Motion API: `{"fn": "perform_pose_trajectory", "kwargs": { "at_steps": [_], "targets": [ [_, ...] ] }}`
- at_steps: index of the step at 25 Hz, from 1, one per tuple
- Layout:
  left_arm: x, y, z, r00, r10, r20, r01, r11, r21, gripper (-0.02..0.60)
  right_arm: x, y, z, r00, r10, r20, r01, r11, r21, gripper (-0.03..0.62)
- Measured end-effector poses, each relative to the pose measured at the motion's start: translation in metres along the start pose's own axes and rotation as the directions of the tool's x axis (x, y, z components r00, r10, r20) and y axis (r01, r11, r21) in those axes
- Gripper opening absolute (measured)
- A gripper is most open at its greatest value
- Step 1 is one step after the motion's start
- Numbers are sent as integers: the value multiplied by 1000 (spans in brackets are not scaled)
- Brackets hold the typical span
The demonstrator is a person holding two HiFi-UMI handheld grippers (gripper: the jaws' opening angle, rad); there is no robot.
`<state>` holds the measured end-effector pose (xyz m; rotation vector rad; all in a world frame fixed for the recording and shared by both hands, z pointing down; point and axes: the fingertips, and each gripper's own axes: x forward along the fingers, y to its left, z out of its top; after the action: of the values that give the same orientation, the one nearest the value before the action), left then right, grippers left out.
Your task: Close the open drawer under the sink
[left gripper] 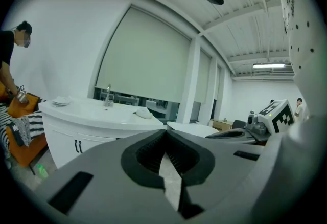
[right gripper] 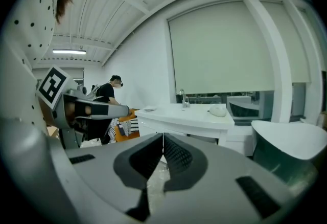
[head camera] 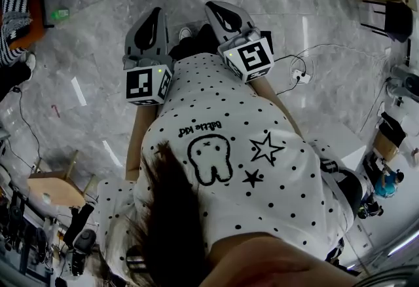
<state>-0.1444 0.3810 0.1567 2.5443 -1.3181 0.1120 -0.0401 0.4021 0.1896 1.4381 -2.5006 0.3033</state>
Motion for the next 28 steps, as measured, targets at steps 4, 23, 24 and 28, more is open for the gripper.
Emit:
{"fn": "perform_pose_trajectory", "kwargs": {
  "at_steps": [4, 23, 24, 28],
  "targets": [
    [9, 3, -1, 1000, 9, -14, -9, 1000, -2, 5, 8, -7, -1, 1000, 8, -12, -8, 1000, 4, 15],
    [95, -16, 14, 998, 62, -17, -62, 998, -12, 5, 30, -104, 19, 999, 44, -5, -44, 999, 10, 15],
    [100, -16, 14, 998, 65, -15, -65, 998, -12, 5, 31, -109, 19, 999, 46, -2, -46, 999, 10, 15],
    [118, -20, 14, 998, 68, -13, -69, 998, -3, 5, 37, -128, 20, 999, 49, 12, -49, 999, 15, 15]
  ]
}}
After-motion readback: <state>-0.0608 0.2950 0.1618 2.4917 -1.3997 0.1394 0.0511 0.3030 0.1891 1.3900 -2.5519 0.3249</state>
